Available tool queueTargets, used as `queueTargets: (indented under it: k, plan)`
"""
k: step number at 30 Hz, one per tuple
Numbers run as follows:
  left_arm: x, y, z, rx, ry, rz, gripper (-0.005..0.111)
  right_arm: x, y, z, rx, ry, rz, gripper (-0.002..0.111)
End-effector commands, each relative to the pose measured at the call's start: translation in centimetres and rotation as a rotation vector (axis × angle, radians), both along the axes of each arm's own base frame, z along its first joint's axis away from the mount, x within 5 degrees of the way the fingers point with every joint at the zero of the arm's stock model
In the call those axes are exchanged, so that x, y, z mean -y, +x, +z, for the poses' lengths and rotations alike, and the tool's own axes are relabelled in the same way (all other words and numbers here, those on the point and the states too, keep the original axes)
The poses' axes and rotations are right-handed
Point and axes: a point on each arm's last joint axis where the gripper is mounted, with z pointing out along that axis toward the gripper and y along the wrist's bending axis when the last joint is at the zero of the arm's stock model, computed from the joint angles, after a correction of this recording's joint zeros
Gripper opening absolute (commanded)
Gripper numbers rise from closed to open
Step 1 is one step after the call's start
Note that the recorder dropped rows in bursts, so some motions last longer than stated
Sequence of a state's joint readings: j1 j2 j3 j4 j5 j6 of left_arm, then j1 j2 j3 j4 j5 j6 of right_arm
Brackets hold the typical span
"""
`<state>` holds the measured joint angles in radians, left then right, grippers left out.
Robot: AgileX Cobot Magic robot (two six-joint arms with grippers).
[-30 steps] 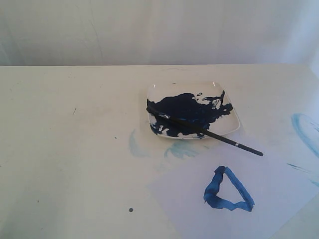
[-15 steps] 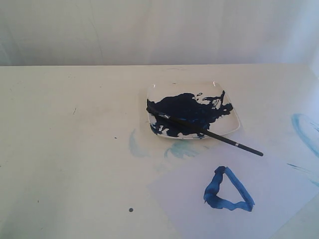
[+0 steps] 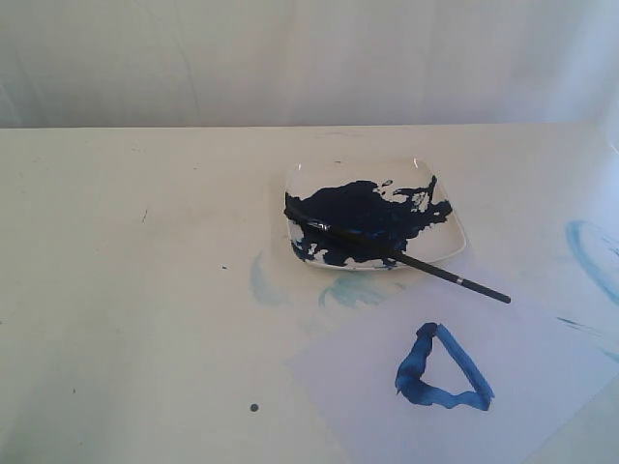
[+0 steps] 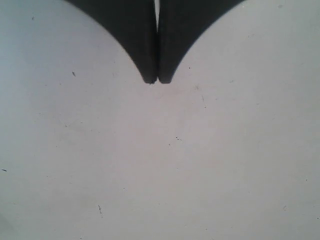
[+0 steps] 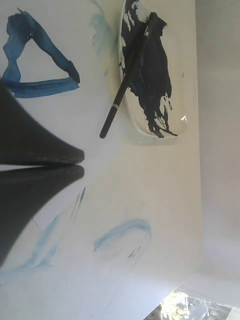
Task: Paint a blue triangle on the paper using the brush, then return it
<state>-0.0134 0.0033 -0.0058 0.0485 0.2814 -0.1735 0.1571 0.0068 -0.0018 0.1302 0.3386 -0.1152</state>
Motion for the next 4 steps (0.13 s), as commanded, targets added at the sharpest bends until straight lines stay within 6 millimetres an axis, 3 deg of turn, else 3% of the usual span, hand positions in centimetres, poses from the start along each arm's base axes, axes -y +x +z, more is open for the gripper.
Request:
queueTargets:
  k: [1, 4]
  plan:
    - [0.02, 0.0, -0.14, 0.001, -0.014, 0.004, 0.0, 0.04, -0.02, 0.0, 0.008, -0.001, -0.007, 0.0]
    - [0.02, 0.0, -0.14, 0.001, -0.014, 0.004, 0.0, 0.04, -0.02, 0.0, 0.008, -0.001, -0.007, 0.0]
